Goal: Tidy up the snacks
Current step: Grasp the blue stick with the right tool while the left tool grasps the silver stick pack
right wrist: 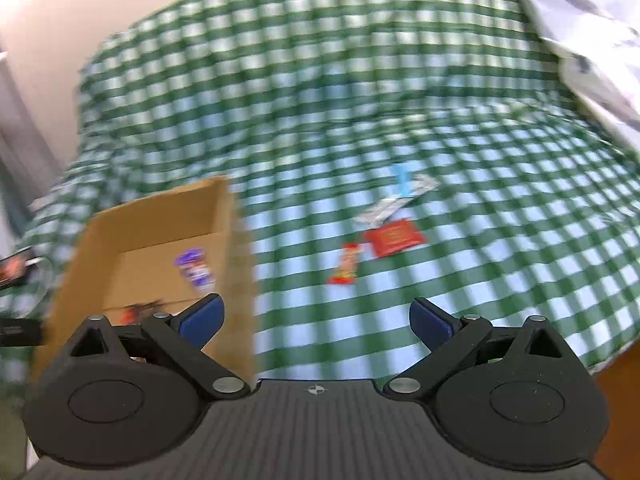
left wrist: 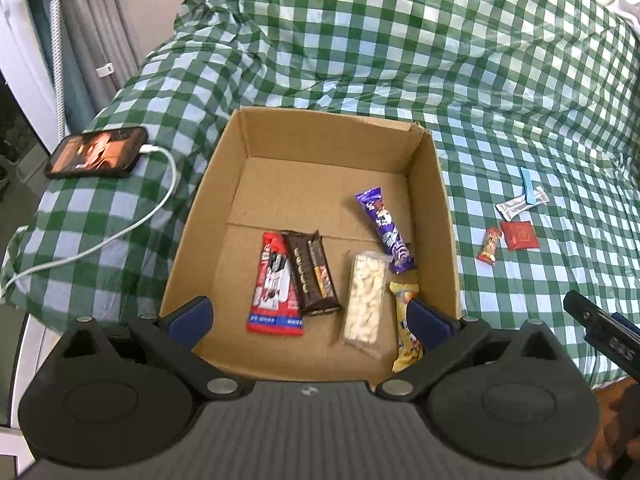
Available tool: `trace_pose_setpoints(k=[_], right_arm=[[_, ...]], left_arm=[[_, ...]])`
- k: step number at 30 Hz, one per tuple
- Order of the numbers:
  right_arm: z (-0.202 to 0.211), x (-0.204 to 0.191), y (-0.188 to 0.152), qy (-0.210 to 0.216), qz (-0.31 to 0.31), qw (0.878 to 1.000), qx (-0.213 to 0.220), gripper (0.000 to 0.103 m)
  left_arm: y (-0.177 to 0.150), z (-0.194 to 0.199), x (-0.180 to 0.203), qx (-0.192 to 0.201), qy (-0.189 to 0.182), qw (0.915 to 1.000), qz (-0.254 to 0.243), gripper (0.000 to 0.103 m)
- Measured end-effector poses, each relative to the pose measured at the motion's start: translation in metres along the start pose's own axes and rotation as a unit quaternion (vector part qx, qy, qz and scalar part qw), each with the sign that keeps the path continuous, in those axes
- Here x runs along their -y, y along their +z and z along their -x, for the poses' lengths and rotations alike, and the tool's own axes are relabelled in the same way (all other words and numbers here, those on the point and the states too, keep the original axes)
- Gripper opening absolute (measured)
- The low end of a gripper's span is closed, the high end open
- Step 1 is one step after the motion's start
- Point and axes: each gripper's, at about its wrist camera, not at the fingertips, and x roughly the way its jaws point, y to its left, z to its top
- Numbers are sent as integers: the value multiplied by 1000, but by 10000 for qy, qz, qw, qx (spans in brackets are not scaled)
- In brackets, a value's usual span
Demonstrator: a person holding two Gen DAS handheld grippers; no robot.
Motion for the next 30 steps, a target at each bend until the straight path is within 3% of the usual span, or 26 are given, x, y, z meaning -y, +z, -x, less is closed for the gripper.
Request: trace_pose_setpoints(k=[7,12,17,24,30], right_arm=[[-87,45,7,-640,-136,9978,-44,99],[-142,75,23,-759,-239,9967,-137,99],[-184,103,43,-685,-258,9972,-166,99],[-224,147,97,-827,-329,9960,44,99],[-293,137,141,-260,464,9986,-68,99]], left_arm=[[29,-25,35,-148,11,9997,-187,103],[50,-49,79,-220,-78,9980,-582,103],[73,-77,125,-194,-156,9957,-889,103],[109,-147,206,-497,-250,9866,-1531,103],[124,-175,232,-565,-221,9863,-1532,103]])
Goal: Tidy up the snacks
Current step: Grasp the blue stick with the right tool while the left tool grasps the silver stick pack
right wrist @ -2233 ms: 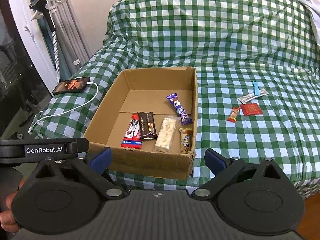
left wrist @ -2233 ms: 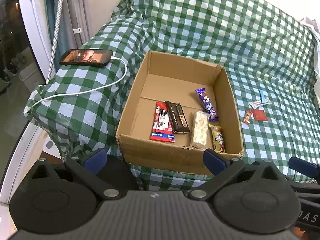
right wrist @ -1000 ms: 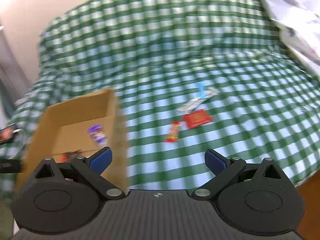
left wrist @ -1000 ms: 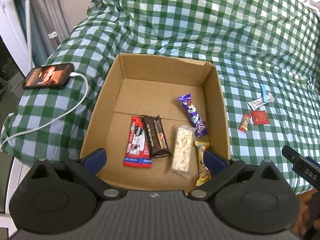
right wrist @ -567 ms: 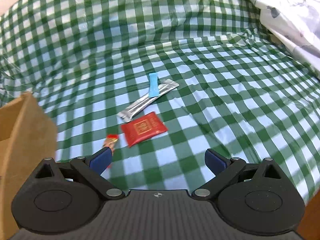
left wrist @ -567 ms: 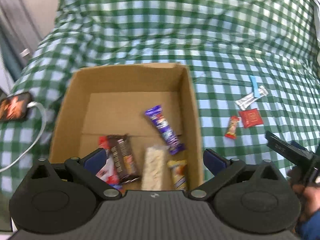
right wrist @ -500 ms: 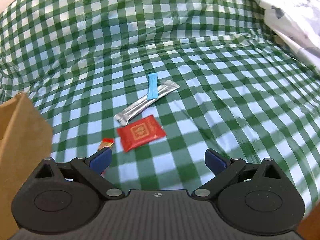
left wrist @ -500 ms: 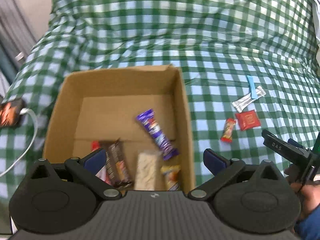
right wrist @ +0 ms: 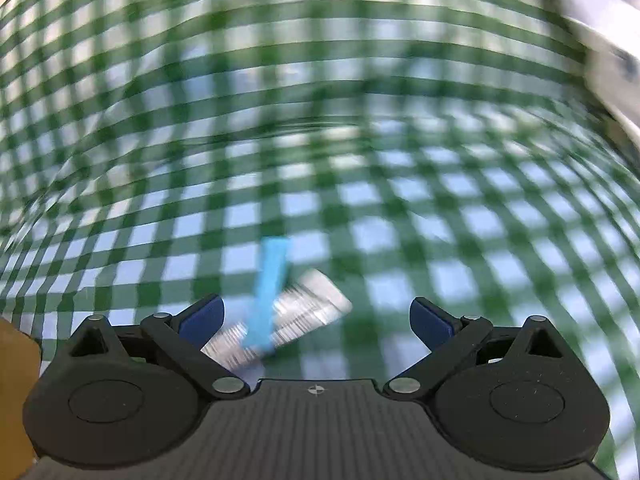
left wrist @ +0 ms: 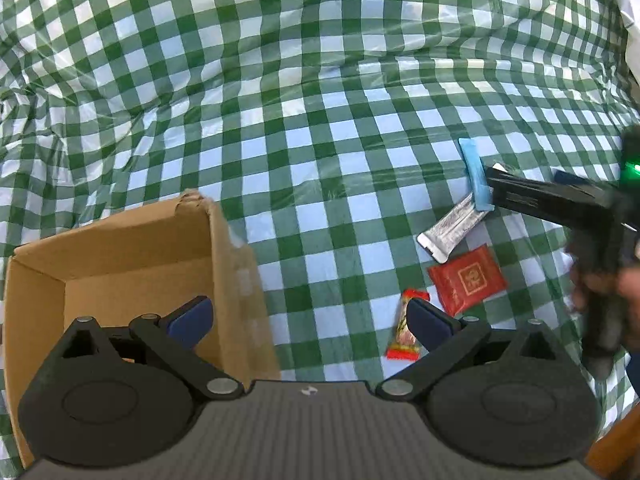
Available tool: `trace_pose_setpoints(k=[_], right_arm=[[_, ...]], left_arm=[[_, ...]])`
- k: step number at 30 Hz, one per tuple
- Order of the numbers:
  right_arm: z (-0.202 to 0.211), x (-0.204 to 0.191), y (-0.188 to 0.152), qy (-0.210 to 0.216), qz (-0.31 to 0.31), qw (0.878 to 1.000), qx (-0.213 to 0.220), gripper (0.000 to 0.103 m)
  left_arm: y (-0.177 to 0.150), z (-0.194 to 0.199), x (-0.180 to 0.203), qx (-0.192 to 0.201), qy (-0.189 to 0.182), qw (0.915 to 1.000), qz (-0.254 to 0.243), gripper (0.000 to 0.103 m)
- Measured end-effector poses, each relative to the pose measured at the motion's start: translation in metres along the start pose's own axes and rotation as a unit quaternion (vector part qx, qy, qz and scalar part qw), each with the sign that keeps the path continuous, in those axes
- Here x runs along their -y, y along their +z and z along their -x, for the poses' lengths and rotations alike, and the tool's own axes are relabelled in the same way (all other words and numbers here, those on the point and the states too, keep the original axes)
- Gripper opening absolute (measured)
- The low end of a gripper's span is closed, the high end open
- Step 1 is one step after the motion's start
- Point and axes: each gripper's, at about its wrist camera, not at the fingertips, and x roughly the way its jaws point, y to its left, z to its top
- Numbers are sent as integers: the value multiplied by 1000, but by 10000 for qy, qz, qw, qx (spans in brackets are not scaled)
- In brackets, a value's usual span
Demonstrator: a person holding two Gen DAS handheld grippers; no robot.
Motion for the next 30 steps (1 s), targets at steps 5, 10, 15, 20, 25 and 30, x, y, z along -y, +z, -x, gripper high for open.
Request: trace_pose_setpoints(k=[5,10,15,20,25,30], right_arm=[[-59,-20,13,310,582,9976,-200,73],[-62,-17,6,278,1074,9937,-187,15],[-1,40,-7,-68,478,9986,193,15],[29,93,-48,-712,23,9973,-174,16],[30,110,-80,-962,-187,9948,-264,19],[26,100,-92,-1123,2,9937,57,18]], left_arm=[[8,-13,1,-11,94,10000,-6,103],[19,-26,11,42,-130,9998,-171,103],[44,-63,57,89,-726,9937,-850,103],[72,-124,111,-401,-1192,9845,-1220,103],[80,-164,137,-603,-1052,9843,-1279,89],[79,-150,135,-356,-1078,9856,-1254,19]])
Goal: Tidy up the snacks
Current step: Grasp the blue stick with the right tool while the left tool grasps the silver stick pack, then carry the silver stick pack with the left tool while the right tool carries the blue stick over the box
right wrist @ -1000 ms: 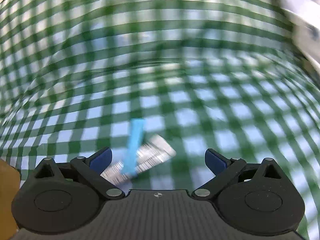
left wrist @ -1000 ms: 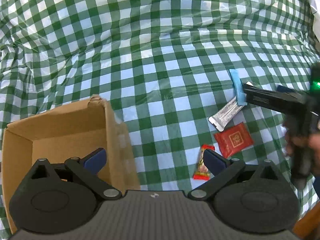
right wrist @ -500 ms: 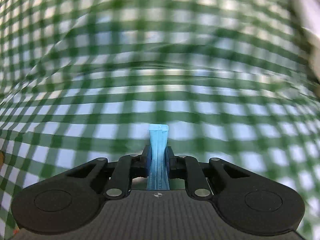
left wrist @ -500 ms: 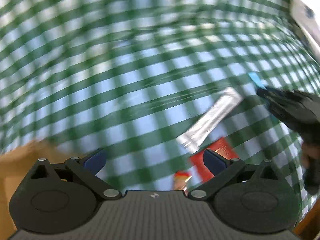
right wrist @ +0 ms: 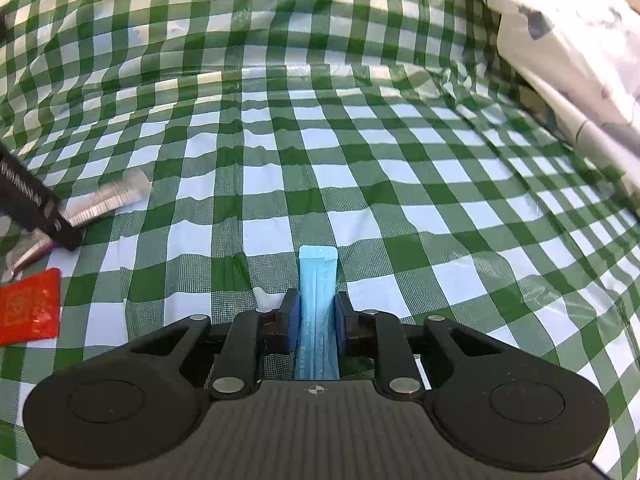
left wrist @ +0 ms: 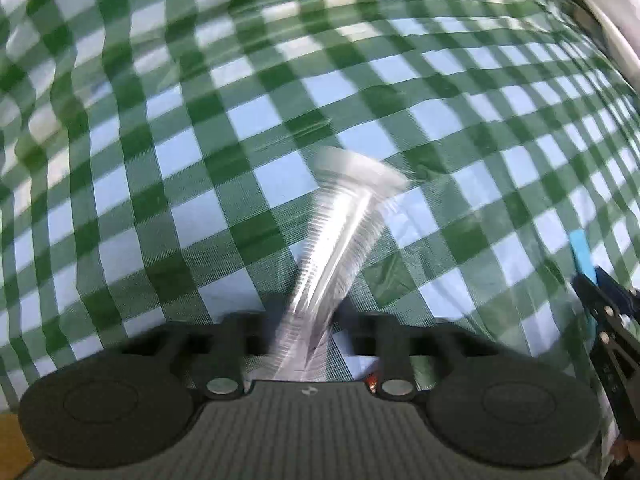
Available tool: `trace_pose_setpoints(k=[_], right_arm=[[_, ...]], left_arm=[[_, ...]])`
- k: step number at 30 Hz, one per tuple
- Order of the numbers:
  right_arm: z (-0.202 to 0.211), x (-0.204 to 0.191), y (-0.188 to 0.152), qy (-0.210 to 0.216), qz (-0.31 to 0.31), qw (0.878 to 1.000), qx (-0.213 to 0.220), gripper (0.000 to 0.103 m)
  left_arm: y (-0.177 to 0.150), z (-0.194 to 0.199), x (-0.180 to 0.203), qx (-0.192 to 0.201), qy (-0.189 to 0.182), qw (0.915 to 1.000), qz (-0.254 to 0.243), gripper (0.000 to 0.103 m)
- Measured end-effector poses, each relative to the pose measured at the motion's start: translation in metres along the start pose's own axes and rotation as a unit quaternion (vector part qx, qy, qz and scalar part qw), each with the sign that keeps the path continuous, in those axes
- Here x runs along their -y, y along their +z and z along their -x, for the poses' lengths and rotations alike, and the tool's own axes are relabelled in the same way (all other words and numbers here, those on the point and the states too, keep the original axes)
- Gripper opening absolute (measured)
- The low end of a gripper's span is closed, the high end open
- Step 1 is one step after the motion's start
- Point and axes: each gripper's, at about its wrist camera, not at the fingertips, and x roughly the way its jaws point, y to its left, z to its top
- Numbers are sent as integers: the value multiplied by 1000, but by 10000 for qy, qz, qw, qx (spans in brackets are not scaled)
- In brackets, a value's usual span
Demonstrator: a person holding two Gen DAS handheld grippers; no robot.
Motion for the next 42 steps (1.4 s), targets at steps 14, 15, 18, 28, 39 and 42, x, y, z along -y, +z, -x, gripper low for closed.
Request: trace_pose_setpoints(k=[14,15,18,28,39,42], right_arm=[[159,-31,17,907,-784,9912,568,15],[177,-40,14,1053,-728,9901,583,15],[231,-74,0,1555,-510,9850,541,15],[365,-187,-72,2832,481,9578,104,15],[428,-236,-94,2930,1251,9475,277,15],[439,-244,-100,2898,1403,9463,305,15]], left_arm=[[-127,202,-26,1217,-290,9904,581,18],[-145,218,-28,1225,-274,9899,652,18],[-197,257,-41,1248,-132,9883,867,18],[-376,340,-95,1212,662,9771,1620,18],[-475,379,-130,1546,935,9578,2234,18],[-484,383,-132,1629,859,9568,2250,18]])
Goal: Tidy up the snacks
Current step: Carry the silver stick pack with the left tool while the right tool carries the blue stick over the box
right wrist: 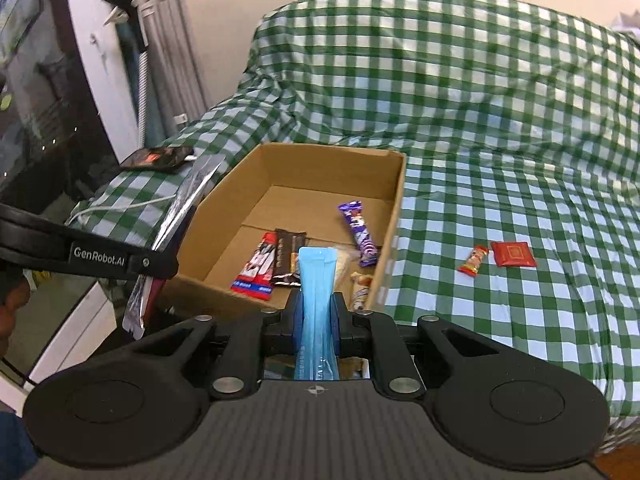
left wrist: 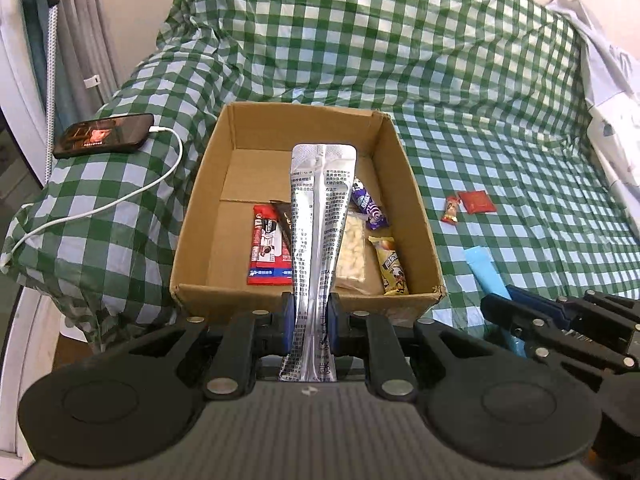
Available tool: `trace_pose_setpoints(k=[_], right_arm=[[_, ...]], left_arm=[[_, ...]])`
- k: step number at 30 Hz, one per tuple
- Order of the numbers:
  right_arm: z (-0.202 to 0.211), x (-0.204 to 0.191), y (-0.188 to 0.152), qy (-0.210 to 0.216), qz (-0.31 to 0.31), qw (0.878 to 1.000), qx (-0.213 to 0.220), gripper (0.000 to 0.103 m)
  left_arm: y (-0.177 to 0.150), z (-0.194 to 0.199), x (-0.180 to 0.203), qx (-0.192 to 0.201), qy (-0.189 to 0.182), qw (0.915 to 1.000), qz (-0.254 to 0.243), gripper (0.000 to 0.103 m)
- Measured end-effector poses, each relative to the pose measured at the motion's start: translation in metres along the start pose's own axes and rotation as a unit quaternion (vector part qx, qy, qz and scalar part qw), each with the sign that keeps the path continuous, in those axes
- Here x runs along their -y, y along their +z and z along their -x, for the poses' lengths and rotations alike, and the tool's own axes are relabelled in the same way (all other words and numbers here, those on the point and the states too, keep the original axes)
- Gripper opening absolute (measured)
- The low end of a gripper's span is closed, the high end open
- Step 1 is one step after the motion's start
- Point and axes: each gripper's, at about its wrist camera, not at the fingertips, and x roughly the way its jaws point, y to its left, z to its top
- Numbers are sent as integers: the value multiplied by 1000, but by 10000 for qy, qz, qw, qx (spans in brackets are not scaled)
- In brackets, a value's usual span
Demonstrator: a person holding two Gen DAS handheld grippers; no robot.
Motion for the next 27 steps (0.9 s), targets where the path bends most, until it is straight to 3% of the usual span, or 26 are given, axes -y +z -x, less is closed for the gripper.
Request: trace_pose_setpoints(k=[12,27], right_arm=[[8,-18,0,-138,244,9996,7,15],[-3,-9,10,-211,244,9995,-27,15]], left_arm=[[-4,3,-12,76,-133,9998,160,18],[5,-7,-11,1,-137,9997,200,18]])
